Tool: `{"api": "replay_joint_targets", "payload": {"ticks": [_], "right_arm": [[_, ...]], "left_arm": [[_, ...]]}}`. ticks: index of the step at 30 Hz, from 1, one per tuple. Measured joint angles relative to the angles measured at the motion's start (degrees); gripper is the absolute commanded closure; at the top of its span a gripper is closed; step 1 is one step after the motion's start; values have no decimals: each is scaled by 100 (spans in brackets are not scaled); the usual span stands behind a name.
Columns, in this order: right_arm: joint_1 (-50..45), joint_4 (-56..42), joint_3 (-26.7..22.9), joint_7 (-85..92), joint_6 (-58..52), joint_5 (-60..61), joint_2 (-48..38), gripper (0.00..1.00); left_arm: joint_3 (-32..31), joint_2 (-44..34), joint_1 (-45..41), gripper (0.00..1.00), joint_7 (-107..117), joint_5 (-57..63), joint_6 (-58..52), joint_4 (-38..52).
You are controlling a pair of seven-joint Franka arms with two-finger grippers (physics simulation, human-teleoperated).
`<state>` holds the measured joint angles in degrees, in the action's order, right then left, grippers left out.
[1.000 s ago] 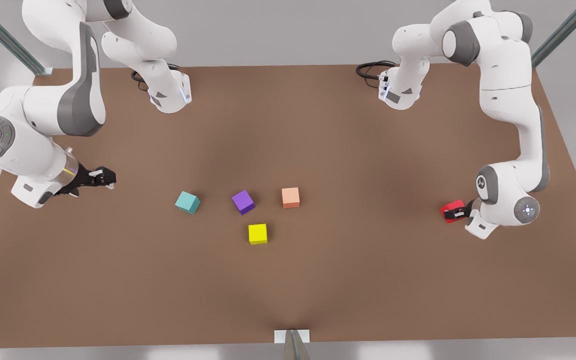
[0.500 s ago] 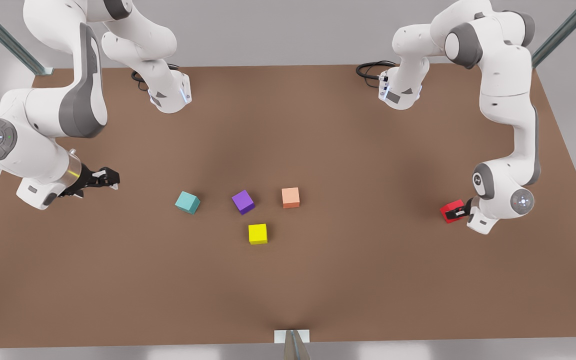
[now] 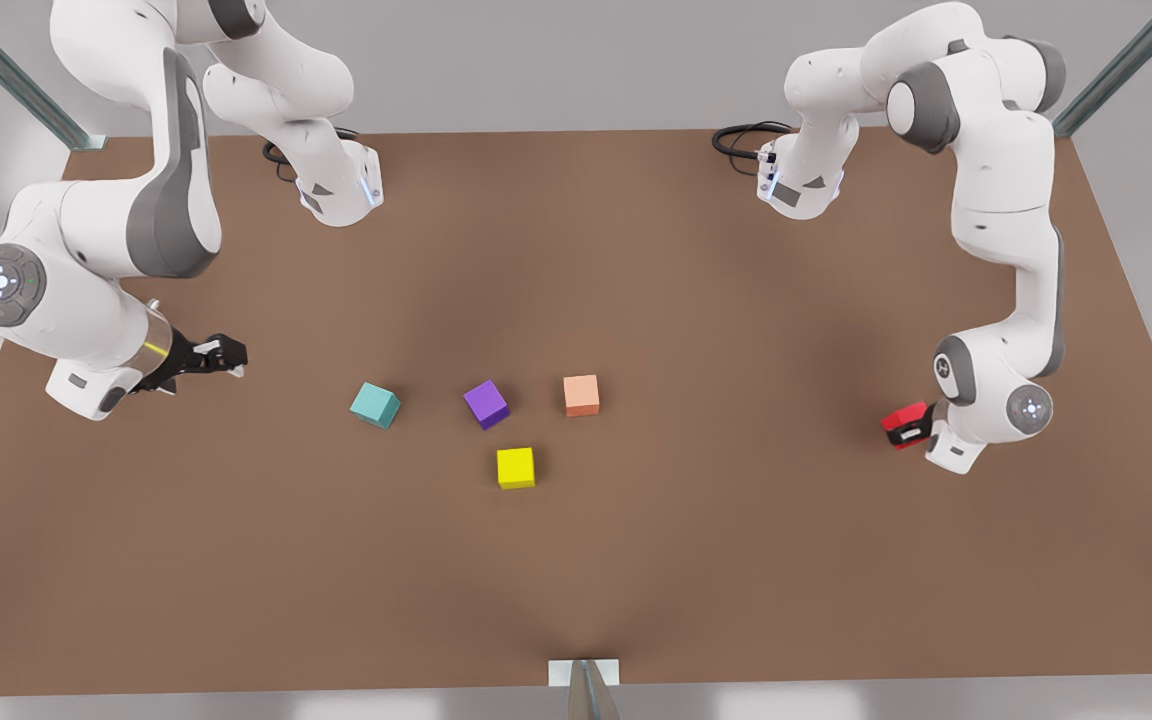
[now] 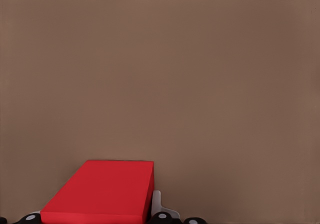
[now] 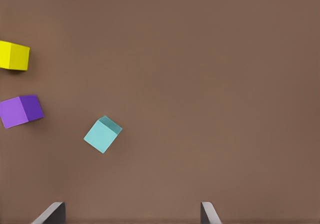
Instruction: Pick up red wooden cube and pass to hand red wooden cube and place in blue wooden cube
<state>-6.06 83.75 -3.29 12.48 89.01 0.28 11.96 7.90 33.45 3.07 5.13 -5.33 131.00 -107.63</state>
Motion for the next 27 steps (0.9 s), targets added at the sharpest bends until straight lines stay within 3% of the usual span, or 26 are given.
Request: {"api": "replay_joint_targets", "payload": {"ticks": [3,6,11,16,27], "right_arm": [[152,-173,-39,78,-145,1073,537,0],[521,-229,-44,291,-599,2927,1538,0],[686,-244,-9,1461,-1268,4761,2305,0],[528,-279,-7,3075,-1269,5654,2580,0],[-398,-825,45,6260,111,7119,3456,0]], "left_arm": [[-570,-177,15,37,36,-408,-51,266],[-1970,174,-54,38,61,-1145,-724,1762],[-3439,1248,-107,40,85,-3158,-1715,3336],[-4110,2218,-386,40,23,-3722,-2048,4420],[-4370,2518,-613,40,-445,-4268,-1925,4506]]}}
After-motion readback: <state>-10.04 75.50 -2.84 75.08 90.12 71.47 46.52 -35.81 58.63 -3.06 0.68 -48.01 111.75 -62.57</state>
